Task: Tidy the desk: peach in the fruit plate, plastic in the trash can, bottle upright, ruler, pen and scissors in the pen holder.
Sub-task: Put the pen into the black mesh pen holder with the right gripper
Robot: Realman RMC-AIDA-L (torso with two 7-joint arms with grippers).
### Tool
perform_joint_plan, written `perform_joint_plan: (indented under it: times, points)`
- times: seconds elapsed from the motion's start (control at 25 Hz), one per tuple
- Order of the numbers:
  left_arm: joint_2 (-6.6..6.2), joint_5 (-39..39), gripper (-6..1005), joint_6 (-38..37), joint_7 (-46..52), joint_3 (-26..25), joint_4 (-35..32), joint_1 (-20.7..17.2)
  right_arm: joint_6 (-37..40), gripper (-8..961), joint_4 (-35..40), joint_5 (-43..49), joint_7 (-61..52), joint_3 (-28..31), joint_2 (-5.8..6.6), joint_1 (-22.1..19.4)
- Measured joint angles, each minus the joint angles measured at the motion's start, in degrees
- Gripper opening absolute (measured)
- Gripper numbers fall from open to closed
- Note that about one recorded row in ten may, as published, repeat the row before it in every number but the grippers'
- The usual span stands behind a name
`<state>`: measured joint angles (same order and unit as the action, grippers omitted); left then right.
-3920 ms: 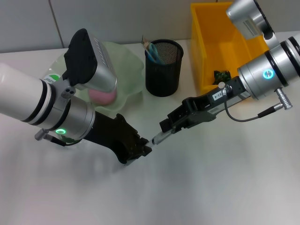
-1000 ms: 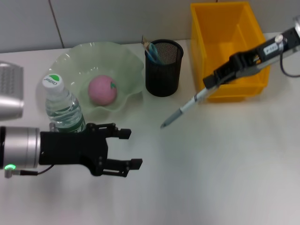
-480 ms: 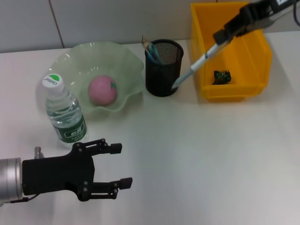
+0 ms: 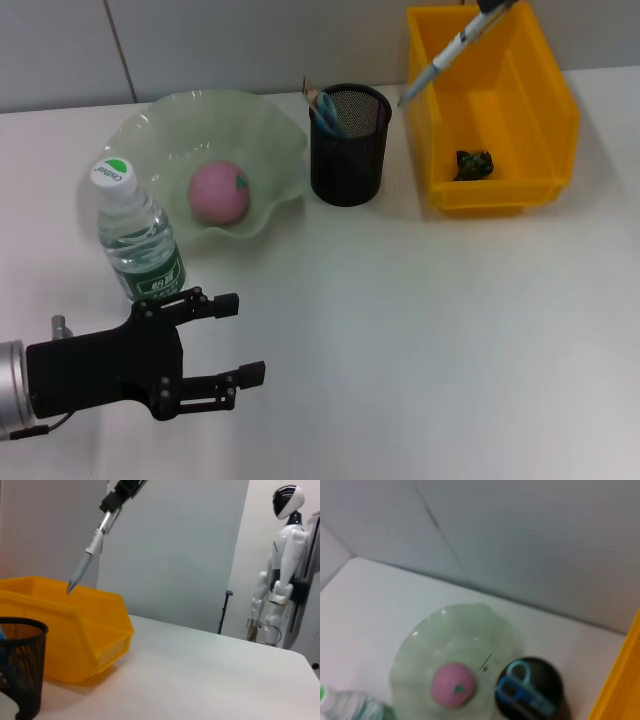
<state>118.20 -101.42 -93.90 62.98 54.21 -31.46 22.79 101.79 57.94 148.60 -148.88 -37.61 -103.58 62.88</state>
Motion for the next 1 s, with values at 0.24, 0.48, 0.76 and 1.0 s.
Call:
perform_joint_plan:
  times: [0.24,0.48,0.76,1.0]
  points:
    - [-0.19,0.0,845,1.5,0.0,-0.6,1.5,0.3,-2.3,136,-0.4,2.4,-0.4,-0.8,-0.47,2.2]
    - [-0.18,0.0,845,1.4,0.1,-0.9,1.6,-0.1,-6.6,136,-1.8,3.6,-1.8,-5.5,-1.99,3.6]
    - [-0.07,0.0,845,2.4,-0.7,-1.3,1.6,-0.1,-12.3,136,-6.1,3.7,-1.8,-8.9,-3.76,4.3]
    - [-0.07,0.0,845,2.9,-0.4,-1.9,1.6,-0.2,-16.4,136,-9.2,3.7,-1.3,-11.1,-4.86,4.8]
